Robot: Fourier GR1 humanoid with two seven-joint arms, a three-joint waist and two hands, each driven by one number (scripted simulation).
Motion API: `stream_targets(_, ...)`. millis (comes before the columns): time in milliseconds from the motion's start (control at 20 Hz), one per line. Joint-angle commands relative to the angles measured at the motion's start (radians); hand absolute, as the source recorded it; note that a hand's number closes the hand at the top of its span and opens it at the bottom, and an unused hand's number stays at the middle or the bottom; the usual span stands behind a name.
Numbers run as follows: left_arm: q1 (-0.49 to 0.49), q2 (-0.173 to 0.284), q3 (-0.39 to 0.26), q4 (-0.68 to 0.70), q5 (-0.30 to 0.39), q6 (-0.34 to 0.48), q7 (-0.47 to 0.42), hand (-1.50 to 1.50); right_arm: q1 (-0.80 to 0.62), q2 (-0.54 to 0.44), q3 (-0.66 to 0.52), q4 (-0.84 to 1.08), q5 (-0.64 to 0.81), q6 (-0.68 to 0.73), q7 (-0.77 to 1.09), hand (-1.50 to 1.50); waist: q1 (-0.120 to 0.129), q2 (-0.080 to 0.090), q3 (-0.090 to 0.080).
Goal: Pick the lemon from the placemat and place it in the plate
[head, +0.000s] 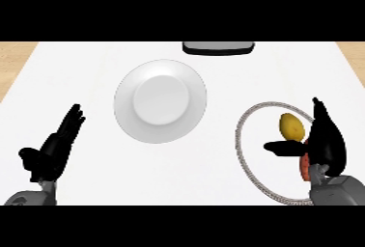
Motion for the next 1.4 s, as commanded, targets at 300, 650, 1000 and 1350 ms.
stream_targets(300, 0.004, -0.011, 0.011, -0.072, -0.018, -0.012, 0.061, 0.0, -0.036, -0.02, -0.062, 0.017, -0.023, 0.248, 0.164, -1.5, 0.012, 0.003, 0.002)
stream_targets(650, -0.032, -0.06, 0.013, -0.034, -0.079, 0.011, 0.072, 0.0, -0.078, 0.058, -0.106, 0.146, -0.013, 0.258, 0.095, -1.5, 0.012, 0.004, 0.002)
stream_targets(1000, -0.087, -0.063, 0.061, 0.015, -0.078, -0.041, 0.095, 0.0, -0.074, 0.055, -0.165, 0.249, 0.023, 0.282, 0.015, -1.5, 0.008, 0.004, 0.002)
stream_targets(1350, -0.069, -0.094, 0.099, 0.101, -0.11, -0.067, -0.033, 0.0, -0.138, 0.146, -0.211, 0.525, 0.077, 0.149, -0.177, -1.5, 0.012, 0.007, 0.002)
